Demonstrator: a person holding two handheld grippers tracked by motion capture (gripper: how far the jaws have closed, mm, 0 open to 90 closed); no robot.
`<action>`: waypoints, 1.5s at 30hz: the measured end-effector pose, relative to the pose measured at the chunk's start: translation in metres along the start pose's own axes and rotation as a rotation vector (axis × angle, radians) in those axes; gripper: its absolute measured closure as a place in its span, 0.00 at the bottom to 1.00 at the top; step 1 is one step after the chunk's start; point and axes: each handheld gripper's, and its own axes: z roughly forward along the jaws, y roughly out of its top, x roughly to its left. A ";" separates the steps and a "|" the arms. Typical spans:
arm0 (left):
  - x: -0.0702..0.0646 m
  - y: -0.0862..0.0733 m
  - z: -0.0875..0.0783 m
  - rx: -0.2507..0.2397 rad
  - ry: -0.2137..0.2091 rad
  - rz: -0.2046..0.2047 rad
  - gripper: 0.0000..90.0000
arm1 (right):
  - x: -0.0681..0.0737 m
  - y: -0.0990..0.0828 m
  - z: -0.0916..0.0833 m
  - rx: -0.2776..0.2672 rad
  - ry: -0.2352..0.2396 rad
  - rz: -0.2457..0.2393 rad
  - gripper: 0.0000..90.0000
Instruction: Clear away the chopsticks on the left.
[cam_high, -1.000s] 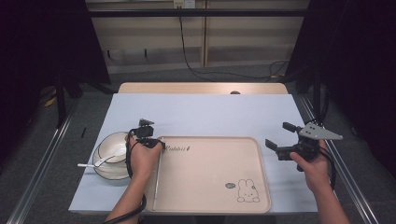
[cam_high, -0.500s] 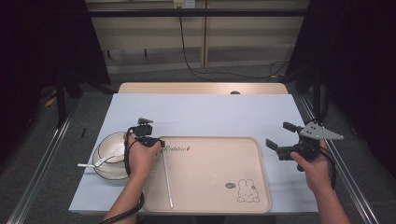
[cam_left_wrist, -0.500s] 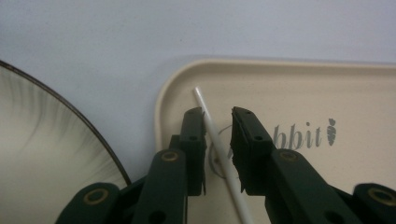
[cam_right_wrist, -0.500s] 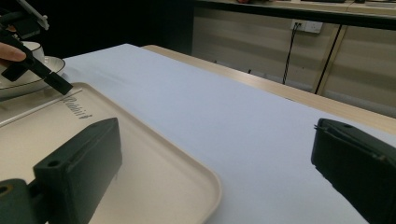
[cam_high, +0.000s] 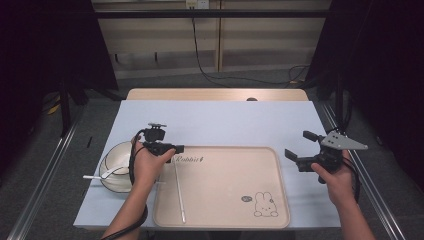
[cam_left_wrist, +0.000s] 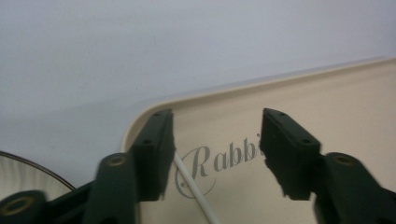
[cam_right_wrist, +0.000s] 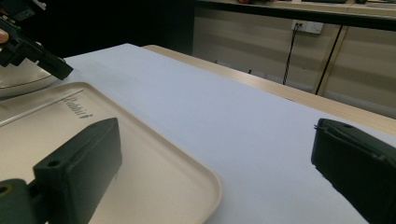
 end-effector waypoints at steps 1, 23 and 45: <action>-0.001 0.001 -0.001 -0.008 -0.019 0.004 0.38 | 0.000 0.000 0.000 0.001 -0.003 -0.001 0.01; -0.014 0.001 -0.023 0.011 -0.264 0.358 0.16 | 0.000 0.000 -0.001 0.002 -0.007 -0.001 0.01; -0.011 -0.007 -0.034 0.156 -0.258 0.534 0.17 | 0.001 0.000 0.000 0.001 0.000 -0.006 0.01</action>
